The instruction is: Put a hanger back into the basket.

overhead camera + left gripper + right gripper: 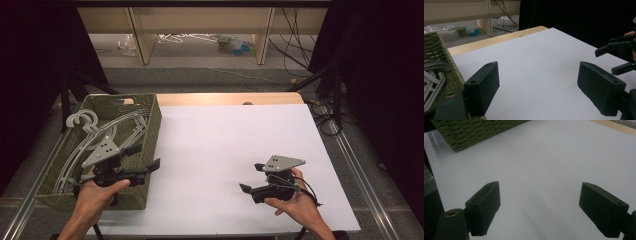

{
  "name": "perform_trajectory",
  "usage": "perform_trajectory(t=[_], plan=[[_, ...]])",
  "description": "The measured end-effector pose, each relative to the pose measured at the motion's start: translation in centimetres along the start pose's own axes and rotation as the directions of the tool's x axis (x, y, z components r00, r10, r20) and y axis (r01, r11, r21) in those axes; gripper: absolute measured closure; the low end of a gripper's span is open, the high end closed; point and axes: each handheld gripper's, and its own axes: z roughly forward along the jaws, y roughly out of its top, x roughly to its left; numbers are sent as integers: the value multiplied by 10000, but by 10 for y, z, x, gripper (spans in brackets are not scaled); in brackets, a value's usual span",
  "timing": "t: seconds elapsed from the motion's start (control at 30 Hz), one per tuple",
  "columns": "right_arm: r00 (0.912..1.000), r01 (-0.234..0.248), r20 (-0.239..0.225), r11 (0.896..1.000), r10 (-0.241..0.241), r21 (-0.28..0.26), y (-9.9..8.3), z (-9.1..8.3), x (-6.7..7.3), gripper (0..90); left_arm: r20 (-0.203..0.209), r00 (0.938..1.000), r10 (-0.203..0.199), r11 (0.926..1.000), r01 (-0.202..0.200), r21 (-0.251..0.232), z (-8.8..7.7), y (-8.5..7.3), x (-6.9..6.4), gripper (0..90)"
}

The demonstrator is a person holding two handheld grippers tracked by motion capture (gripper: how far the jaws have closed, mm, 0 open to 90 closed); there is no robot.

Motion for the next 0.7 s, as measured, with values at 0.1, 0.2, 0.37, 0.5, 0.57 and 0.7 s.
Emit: perform_trajectory(t=[0.1, 0.2, 0.37, 0.5, 0.57, 0.7], plan=[[9999, -122, 33, 9997, 123, -208, 1, -2, -1, 182, 121, 9999, -110, 9999, 109, 40, 3, -3, -10, 171], [9998, -151, 82, 9994, 154, -319, 1, -3, -2, 184, 176, 9998, -28, 10000, 29, -48, 7, -7, -17, 171], [9997, -160, 166, 9986, 168, -500, 1, -6, -1, 184, 455, 9989, 78, 9999, -83, 102, 13, -19, -29, 171], [9997, -167, 174, 9976, 179, -677, 2, -7, 2, 186, 562, 9980, 276, 9995, -286, 167, 15, -27, -35, 171], [9996, -162, 205, 9969, 178, -775, 2, -7, 2, 187, 628, 9966, 528, 9984, -540, 177, 17, -30, -35, 171], [9994, -151, 301, 9950, 181, -986, 0, -9, 2, 191, 677, 9965, 497, 9986, -507, 130, 19, -37, -38, 171]])
